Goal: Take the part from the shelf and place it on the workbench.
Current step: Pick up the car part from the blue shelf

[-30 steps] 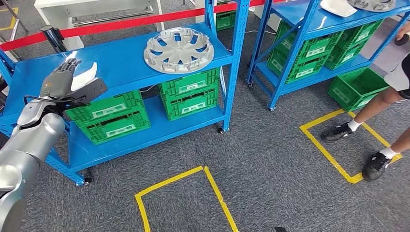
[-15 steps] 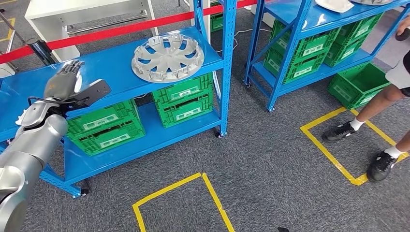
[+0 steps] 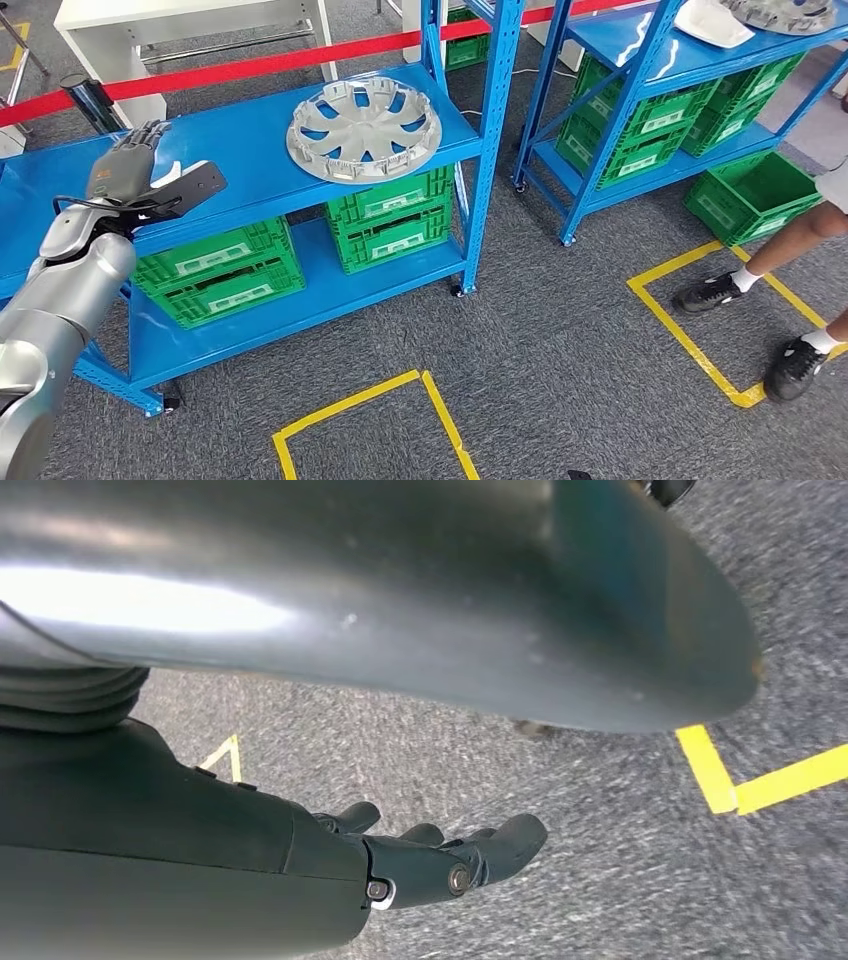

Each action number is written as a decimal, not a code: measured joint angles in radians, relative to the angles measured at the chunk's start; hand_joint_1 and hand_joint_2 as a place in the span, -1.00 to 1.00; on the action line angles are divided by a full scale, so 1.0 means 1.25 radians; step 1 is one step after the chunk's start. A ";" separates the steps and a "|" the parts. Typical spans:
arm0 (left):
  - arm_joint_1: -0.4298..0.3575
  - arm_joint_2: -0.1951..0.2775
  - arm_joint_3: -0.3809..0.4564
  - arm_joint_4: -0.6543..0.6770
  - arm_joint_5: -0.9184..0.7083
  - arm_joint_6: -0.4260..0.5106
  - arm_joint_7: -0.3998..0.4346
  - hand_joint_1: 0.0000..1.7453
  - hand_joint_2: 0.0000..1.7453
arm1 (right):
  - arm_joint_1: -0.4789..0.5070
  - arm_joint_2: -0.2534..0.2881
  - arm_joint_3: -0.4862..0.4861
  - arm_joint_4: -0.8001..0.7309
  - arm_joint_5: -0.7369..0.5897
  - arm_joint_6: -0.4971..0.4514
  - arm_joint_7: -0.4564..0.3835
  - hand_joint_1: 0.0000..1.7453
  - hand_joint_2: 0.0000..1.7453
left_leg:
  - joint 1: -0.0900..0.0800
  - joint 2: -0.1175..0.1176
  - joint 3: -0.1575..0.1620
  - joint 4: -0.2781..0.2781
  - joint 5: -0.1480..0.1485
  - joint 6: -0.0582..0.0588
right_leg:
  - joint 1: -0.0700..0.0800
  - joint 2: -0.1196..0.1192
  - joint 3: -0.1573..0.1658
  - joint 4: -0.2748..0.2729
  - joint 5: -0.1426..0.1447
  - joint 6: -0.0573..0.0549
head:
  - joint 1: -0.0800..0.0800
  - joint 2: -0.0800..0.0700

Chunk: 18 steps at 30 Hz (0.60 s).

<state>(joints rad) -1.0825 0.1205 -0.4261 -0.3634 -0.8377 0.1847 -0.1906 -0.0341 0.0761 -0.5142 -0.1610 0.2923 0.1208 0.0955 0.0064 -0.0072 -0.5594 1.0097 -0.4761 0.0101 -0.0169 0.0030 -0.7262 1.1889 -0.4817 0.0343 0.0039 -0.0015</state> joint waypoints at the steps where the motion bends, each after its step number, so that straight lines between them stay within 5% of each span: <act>1: 0.000 0.000 0.000 0.000 0.000 0.000 0.001 -1.00 -1.00 | 0.000 0.000 0.000 0.000 0.000 0.000 0.000 -1.00 -1.00 | 0.001 0.000 0.006 0.003 -0.008 -0.005 | 0.000 -0.001 0.017 -0.053 0.030 -0.001 | 0.000 0.000; 3: -0.001 0.000 -0.001 0.000 -0.001 0.000 0.004 -1.00 -1.00 | 0.000 0.000 0.000 0.000 0.001 0.000 -0.001 -1.00 -1.00 | 0.000 0.000 0.012 0.007 -0.021 -0.016 | 0.002 -0.003 0.042 -0.117 0.052 -0.010 | -0.001 0.000; 7: -0.001 -0.001 -0.005 -0.001 -0.004 0.002 0.013 -1.00 -1.00 | 0.000 0.000 0.000 0.000 0.001 0.002 -0.001 -1.00 -1.00 | 0.000 0.000 0.015 0.026 -0.031 -0.036 | 0.003 -0.001 0.061 -0.125 0.042 -0.041 | -0.001 0.000; 10: -0.002 -0.001 -0.010 0.000 -0.006 0.004 0.020 -1.00 -1.00 | -0.001 0.000 -0.002 0.000 0.002 0.003 -0.001 -1.00 -1.00 | 0.002 0.002 -0.049 0.141 -0.067 -0.043 | 0.002 0.002 0.081 -0.127 0.030 -0.054 | -0.001 0.000; 13: 0.004 -0.001 -0.016 0.004 -0.009 0.004 0.032 -1.00 -1.00 | 0.000 0.000 -0.004 0.000 0.004 0.004 0.000 -1.00 -1.00 | 0.002 0.002 -0.125 0.226 -0.095 -0.043 | 0.004 0.004 0.100 -0.126 0.012 -0.055 | -0.001 0.000; 14: 0.006 0.000 -0.018 0.005 -0.011 0.004 0.037 -1.00 -1.00 | 0.000 0.000 -0.004 0.000 0.005 0.004 0.000 -1.00 -1.00 | 0.001 0.002 -0.128 0.207 -0.075 -0.040 | 0.005 0.005 0.109 -0.126 0.005 -0.055 | -0.001 0.000; 16: 0.006 0.002 -0.020 0.007 -0.014 0.004 0.046 -1.00 -1.00 | 0.000 0.001 -0.004 0.000 0.007 0.004 0.000 -1.00 -1.00 | -0.001 0.002 -0.106 0.108 0.005 -0.031 | 0.006 0.006 0.126 -0.126 -0.009 -0.052 | -0.001 0.000; 18: 0.004 0.005 -0.022 0.010 -0.018 0.004 0.053 -1.00 -1.00 | -0.001 0.002 -0.005 0.000 0.009 0.004 0.000 -1.00 -1.00 | -0.008 0.003 -0.083 0.028 0.049 -0.021 | 0.006 0.007 0.135 -0.127 -0.020 -0.046 | -0.001 0.000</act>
<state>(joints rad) -1.0775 0.1265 -0.4531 -0.3511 -0.8598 0.1904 -0.1240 -0.0356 0.0790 -0.5202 -0.1609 0.3030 0.1262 0.0953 -0.0032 -0.0028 -0.6634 1.0446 -0.4144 -0.0157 -0.0088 0.0113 -0.5579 1.0296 -0.5065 -0.0234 0.0021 -0.0015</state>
